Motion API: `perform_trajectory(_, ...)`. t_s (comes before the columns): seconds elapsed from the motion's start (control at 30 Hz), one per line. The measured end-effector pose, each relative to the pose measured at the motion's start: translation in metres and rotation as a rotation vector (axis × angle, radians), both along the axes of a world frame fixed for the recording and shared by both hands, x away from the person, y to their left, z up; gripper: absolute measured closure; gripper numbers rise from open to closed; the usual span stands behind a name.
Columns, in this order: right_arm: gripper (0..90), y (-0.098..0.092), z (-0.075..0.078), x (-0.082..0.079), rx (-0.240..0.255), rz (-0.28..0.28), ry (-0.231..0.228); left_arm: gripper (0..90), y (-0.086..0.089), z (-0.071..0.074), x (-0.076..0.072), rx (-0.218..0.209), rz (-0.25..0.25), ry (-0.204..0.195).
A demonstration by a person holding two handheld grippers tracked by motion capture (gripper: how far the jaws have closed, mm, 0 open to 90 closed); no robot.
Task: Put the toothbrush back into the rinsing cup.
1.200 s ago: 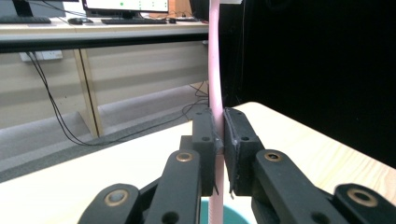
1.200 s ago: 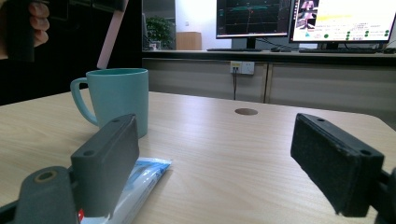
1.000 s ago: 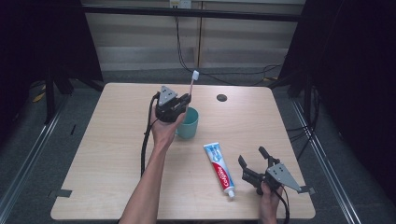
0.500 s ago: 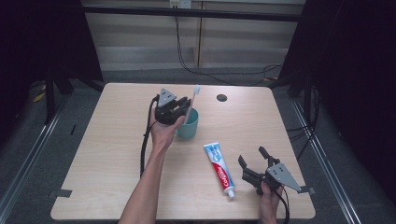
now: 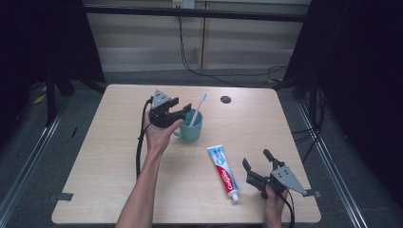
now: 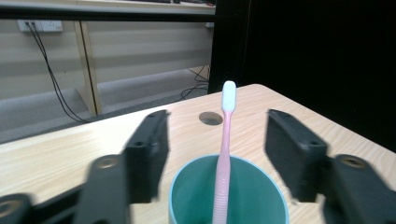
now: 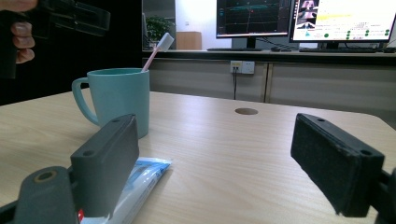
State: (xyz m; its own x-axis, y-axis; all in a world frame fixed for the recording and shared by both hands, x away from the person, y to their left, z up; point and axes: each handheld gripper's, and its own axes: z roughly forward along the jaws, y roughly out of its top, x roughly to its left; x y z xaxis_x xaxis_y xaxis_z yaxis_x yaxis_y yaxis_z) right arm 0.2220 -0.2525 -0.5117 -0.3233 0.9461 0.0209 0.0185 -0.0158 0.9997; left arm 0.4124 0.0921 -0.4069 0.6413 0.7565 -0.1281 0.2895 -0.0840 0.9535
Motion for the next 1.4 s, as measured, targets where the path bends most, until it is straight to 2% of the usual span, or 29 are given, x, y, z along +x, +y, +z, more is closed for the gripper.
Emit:
perform_trajectory(0.1,14.7,0.0,0.0,0.0,-0.001,0.0,0.0,27.8,0.001,0.004,-0.004,0.01,0.002,0.019)
perform_trajectory(0.17,14.7,0.0,0.0,0.0,0.0,-0.001,0.0,26.1,0.003,0.006,-0.007,0.051,0.009,0.018)
perform_trajectory(0.23,14.7,0.0,0.0,0.0,0.0,-0.001,-0.001,20.9,0.007,0.007,-0.009,0.068,0.024,0.033)
perform_trajectory(0.27,14.7,0.0,0.0,0.0,0.0,-0.002,-0.001,18.6,0.011,0.007,-0.01,0.05,0.042,0.034)
perform_trajectory(0.33,14.7,0.0,0.0,0.0,0.0,-0.002,-0.001,18.5,0.017,0.008,-0.011,0.027,0.044,0.036)
perform_trajectory(0.43,14.7,0.0,0.0,0.0,0.0,-0.001,0.0,18.4,0.024,0.009,-0.017,0.055,0.059,0.021)
perform_trajectory(0.5,14.7,0.0,0.0,0.0,0.0,-0.001,-0.001,17.7,0.031,0.01,-0.02,0.04,0.04,0.023)
perform_trajectory(0.57,14.7,0.0,0.0,0.0,0.0,-0.001,0.0,15.1,0.039,0.009,-0.025,0.038,0.015,0.002)
perform_trajectory(0.6,14.7,0.0,0.0,0.0,0.0,-0.002,0.0,15.4,0.041,0.008,-0.027,0.025,0.013,0.005)
perform_trajectory(0.67,14.7,0.0,0.0,0.0,0.0,-0.002,0.0,15.4,0.048,0.007,-0.032,0.028,0.004,-0.014)
perform_trajectory(0.8,14.6,0.0,0.0,0.0,0.0,-0.002,0.0,15.3,0.057,0.006,-0.043,0.042,0.001,-0.063)
perform_trajectory(0.9,14.6,0.0,0.0,0.0,0.001,-0.003,0.0,15.5,0.065,0.004,-0.048,0.023,0.007,-0.07)
perform_trajectory(1.1,14.5,0.0,0.0,0.0,0.001,-0.004,0.0,15.5,0.082,-0.006,-0.066,-0.017,0.072,-0.117)
perform_trajectory(1.13,14.5,0.0,0.0,0.0,0.001,-0.004,0.0,15.5,0.084,-0.009,-0.068,-0.005,0.077,-0.121)
perform_trajectory(1.17,14.5,0.0,0.0,0.0,0.001,-0.004,0.0,15.5,0.086,-0.011,-0.069,0.001,0.086,-0.114)
perform_trajectory(1.23,14.4,0.0,0.0,0.0,0.0,-0.004,0.0,15.6,0.091,-0.015,-0.074,-0.026,0.096,-0.111)
perform_trajectory(1.4,14.2,0.0,0.0,0.0,0.001,-0.005,0.0,15.5,0.101,-0.023,-0.086,-0.01,0.121,-0.123)
